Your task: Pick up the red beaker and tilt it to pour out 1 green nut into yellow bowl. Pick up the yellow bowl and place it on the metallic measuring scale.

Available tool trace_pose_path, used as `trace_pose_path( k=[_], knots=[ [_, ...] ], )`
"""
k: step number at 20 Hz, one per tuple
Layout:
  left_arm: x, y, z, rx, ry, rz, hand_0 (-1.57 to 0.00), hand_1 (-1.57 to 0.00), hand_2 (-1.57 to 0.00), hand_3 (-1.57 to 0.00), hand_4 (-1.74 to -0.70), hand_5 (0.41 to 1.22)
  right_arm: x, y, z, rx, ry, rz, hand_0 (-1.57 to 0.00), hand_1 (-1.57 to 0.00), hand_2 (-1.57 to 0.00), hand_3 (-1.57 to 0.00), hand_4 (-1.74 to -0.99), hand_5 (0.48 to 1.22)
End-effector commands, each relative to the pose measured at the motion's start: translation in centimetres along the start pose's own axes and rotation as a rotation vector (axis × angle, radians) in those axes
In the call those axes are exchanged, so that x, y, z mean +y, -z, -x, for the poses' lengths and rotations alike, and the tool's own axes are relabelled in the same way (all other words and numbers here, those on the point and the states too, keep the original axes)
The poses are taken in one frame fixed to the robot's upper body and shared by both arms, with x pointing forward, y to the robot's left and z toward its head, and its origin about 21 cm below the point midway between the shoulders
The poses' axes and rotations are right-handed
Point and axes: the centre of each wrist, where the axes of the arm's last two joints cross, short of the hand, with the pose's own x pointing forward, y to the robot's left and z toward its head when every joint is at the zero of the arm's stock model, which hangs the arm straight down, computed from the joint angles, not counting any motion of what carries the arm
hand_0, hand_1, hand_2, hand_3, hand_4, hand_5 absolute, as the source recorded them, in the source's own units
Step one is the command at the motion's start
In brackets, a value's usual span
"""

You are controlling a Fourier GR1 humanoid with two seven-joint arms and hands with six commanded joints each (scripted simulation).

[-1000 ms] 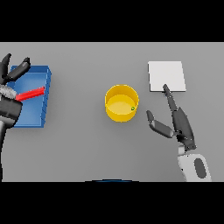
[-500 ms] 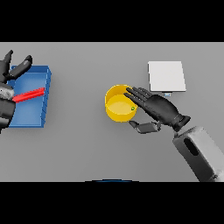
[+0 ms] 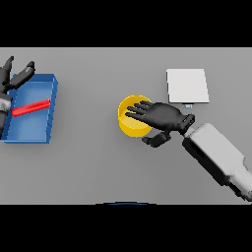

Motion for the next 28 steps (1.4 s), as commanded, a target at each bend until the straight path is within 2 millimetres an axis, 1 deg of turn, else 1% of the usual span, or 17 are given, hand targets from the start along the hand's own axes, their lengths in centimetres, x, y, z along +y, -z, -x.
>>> trace_pose_path(
  k=[1, 3, 5, 6, 9, 12, 15, 16, 17, 18, 19, 20, 21, 23, 25, 27, 28],
  knots=[
    [0.1, 0.1, 0.1, -0.003, -0.002, 0.001, 0.0, 0.0, 0.0, 0.0, -0.72, 0.687, 0.2, 0.4, 0.0, 0.001, -0.014, -0.022, 0.0, 0.0, 0.0, 0.0, -1.224, 0.703],
    [0.3, -0.1, -0.1, -0.001, -0.007, -0.002, 0.0, 0.0, 0.0, 0.0, -0.72, 0.688, 0.2, 1.3, 0.0, 0.005, -0.042, -0.067, 0.0, 0.0, 0.0, 0.0, -1.231, 0.703],
    [0.2, -0.1, 0.5, 0.004, -0.009, 0.005, 0.0, 0.0, 0.0, 0.0, -0.72, 0.688, 0.2, 1.8, 0.2, 0.011, -0.068, -0.101, 0.0, 0.0, 0.0, 0.0, -1.25, 0.708],
    [0.2, -0.2, 0.3, 0.002, -0.012, 0.006, 0.0, 0.0, 0.0, 0.0, -0.72, 0.688, 0.5, 2.2, 0.1, 0.012, -0.074, -0.122, 0.0, 0.0, 0.0, 0.0, -1.259, 0.714],
    [0.4, -0.4, 0.1, 0.002, -0.015, 0.004, 0.0, 0.0, 0.0, 0.0, -0.72, 0.684, 0.1, 2.8, 0.3, 0.013, -0.092, -0.174, 0.0, 0.0, 0.0, 0.0, -1.275, 0.735],
    [0.6, -0.5, 0.3, -0.002, -0.021, -0.001, 0.0, 0.0, 0.0, 0.0, -0.72, 0.688, -0.1, 3.4, -0.1, 0.011, -0.085, -0.21, 0.0, 0.0, 0.0, 0.0, -1.297, 0.753],
    [1.0, -0.6, 0.9, -0.001, -0.02, -0.001, 0.0, 0.0, 0.0, 0.0, -0.71, 0.686, 0.3, 4.0, -0.2, 0.047, -0.055, -0.217, 0.0, -0.02, -0.02, -0.04, -1.336, 0.81],
    [0.9, -0.7, 1.1, 0.002, -0.018, -0.002, 0.0, 0.0, 0.0, 0.0, -0.71, 0.689, 0.3, 4.0, -0.1, 0.042, -0.052, -0.223, -0.11, -0.1, -0.09, -0.1, -1.36, 0.842],
    [0.8, -0.7, 1.0, 0.0, -0.017, 0.004, 0.0, 0.0, 0.0, 0.0, -0.71, 0.691, 0.4, 4.0, 0.0, 0.036, -0.049, -0.23, -0.29, -0.24, -0.18, -0.17, -1.387, 0.873],
    [0.7, -0.8, 0.9, -0.002, -0.019, 0.003, 0.0, 0.0, 0.0, 0.0, -0.72, 0.692, 0.4, 4.0, 0.0, 0.034, -0.052, -0.23, -0.54, -0.47, -0.31, -0.26, -1.42, 0.943],
    [0.7, -0.8, 0.9, -0.005, -0.021, 0.003, 0.0, 0.0, 0.0, 0.0, -0.72, 0.692, 0.3, 4.1, 0.1, 0.02, -0.062, -0.229, -0.75, -0.69, -0.48, -0.35, -1.454, 0.999],
    [0.4, -0.9, 0.7, -0.005, -0.019, 0.003, 0.0, 0.0, 0.0, 0.0, -0.72, 0.692, 0.2, 4.0, 0.2, -0.001, -0.052, -0.231, -0.91, -0.87, -0.69, -0.46, -1.512, 1.043],
    [0.5, -0.9, 0.6, -0.009, -0.017, 0.001, 0.0, 0.0, 0.0, 0.0, -0.72, 0.693, 0.1, 4.1, 0.1, -0.006, -0.047, -0.232, -1.05, -1.01, -0.87, -0.57, -1.552, 1.079],
    [0.8, -1.1, 0.8, -0.006, -0.025, -0.006, 0.0, 0.0, 0.0, 0.0, -0.72, 0.696, 0.2, 3.8, 0.3, -0.035, -0.039, -0.224, -1.23, -1.21, -1.12, -0.83, -1.614, 1.13],
    [0.9, -1.3, 0.7, -0.008, -0.017, -0.002, 0.0, 0.0, 0.0, 0.0, -0.73, 0.698, 0.1, 3.9, -0.1, -0.023, -0.061, -0.222, -1.36, -1.34, -1.19, -1.04, -1.66, 1.163],
    [1.0, -1.4, 0.7, -0.014, -0.011, 0.001, 0.0, 0.0, 0.0, 0.0, -0.72, 0.695, 0.2, 3.9, -0.1, -0.02, -0.067, -0.206, -1.43, -1.42, -1.24, -1.18, -1.689, 1.184],
    [1.1, -1.5, 0.8, -0.011, -0.008, 0.0, 0.0, 0.0, 0.0, 0.0, -0.72, 0.697, 0.2, 3.9, -0.1, -0.019, -0.067, -0.198, -1.46, -1.45, -1.26, -1.22, -1.699, 1.191]
  ],
)
